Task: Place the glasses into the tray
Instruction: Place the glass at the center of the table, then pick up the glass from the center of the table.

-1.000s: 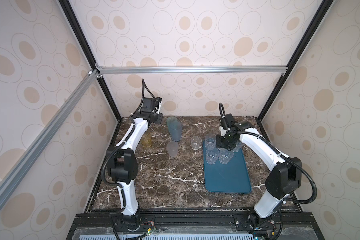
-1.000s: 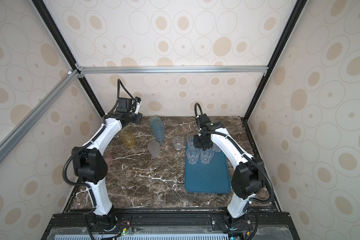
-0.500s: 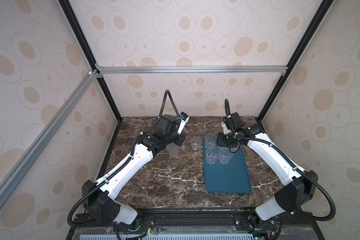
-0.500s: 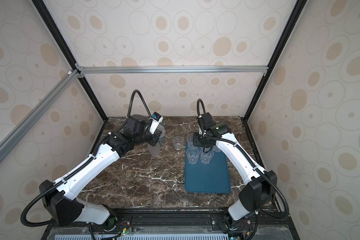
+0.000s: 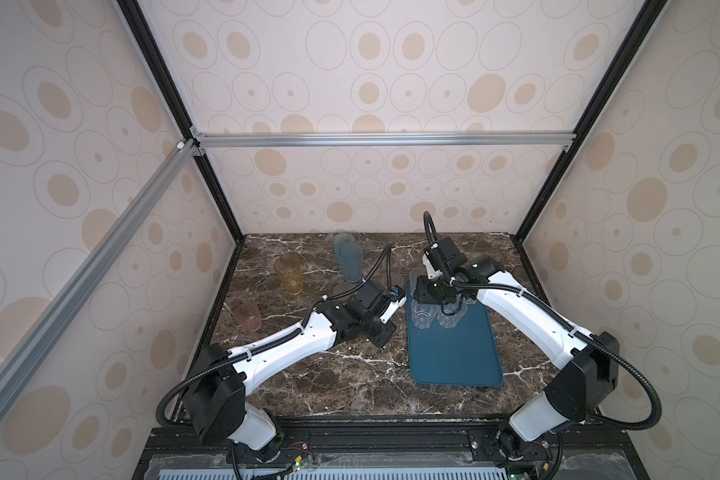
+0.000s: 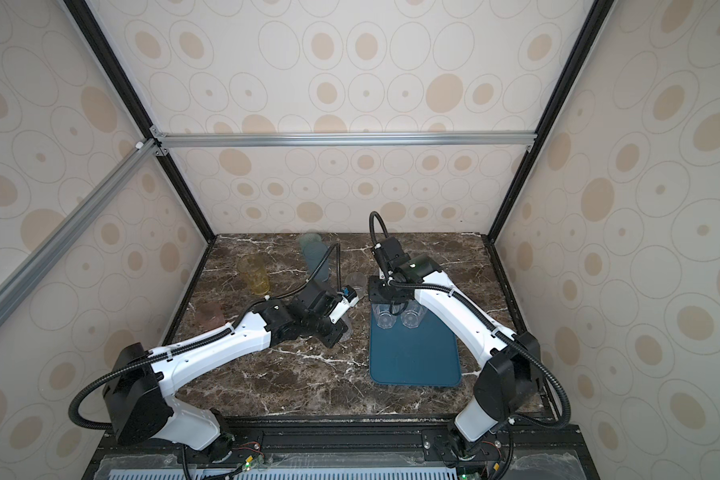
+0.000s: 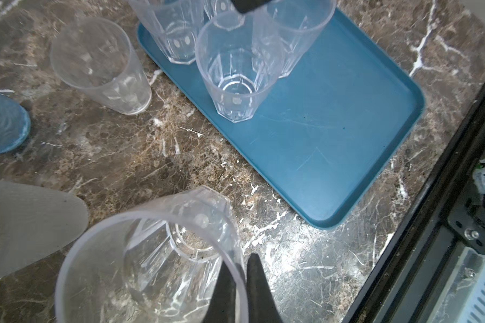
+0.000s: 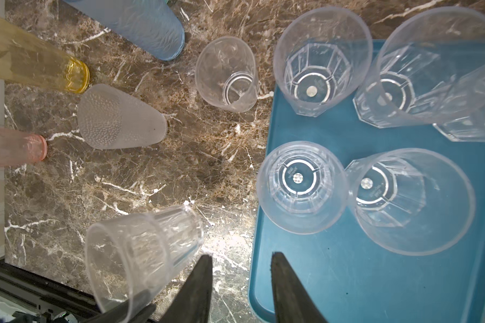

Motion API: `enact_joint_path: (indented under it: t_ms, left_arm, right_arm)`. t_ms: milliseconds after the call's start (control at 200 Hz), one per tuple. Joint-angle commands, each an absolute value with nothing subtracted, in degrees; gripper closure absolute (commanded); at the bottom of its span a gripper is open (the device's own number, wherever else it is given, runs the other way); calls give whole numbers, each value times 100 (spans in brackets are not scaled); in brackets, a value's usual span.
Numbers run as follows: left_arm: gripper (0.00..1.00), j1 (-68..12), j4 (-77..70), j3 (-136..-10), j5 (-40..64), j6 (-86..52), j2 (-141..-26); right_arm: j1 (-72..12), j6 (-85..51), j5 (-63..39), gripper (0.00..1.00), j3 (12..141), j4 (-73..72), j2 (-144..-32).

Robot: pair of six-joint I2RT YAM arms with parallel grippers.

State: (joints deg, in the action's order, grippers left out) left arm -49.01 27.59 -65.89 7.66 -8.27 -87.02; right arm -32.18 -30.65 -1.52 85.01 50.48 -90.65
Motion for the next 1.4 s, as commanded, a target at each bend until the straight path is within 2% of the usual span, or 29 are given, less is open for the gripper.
enact_joint_path:
  t_ms: [0,590,790,935,1050,1180,1395]
  left_arm:
    - [99,-4957,2505,-6460,735,-792,-8777]
    - [84,-4965,2065,-6135,797,-616,-9190]
    - [66,-4977,2195,-6258,806,-569,-9099]
    - [53,-4974,2194,-6337,1013,-556,-8424]
    - [46,-4927,2278,-6289,677,-428,-7883]
    - [45,-4487,2515,-6119,236,-254,-7568]
    - [43,-3316,2311,-5588,-81,-296,-7064]
  right_arm:
    - [-3235,-3140,36,62,8322,5067,-9083]
    - [-3234,-3260,-91,62,7948,4978,-9124]
    - [-3292,-3284,-245,63,7884,5015,-9160]
    - [-3407,-3256,-254,63,7920,5184,-9132]
    - [-3591,-3337,-321,62,7980,5217,-9140]
    - [-3911,-3479,-318,62,8067,5173,-9308]
    - [-4266,-3509,-326,60,8366,4994,-9946]
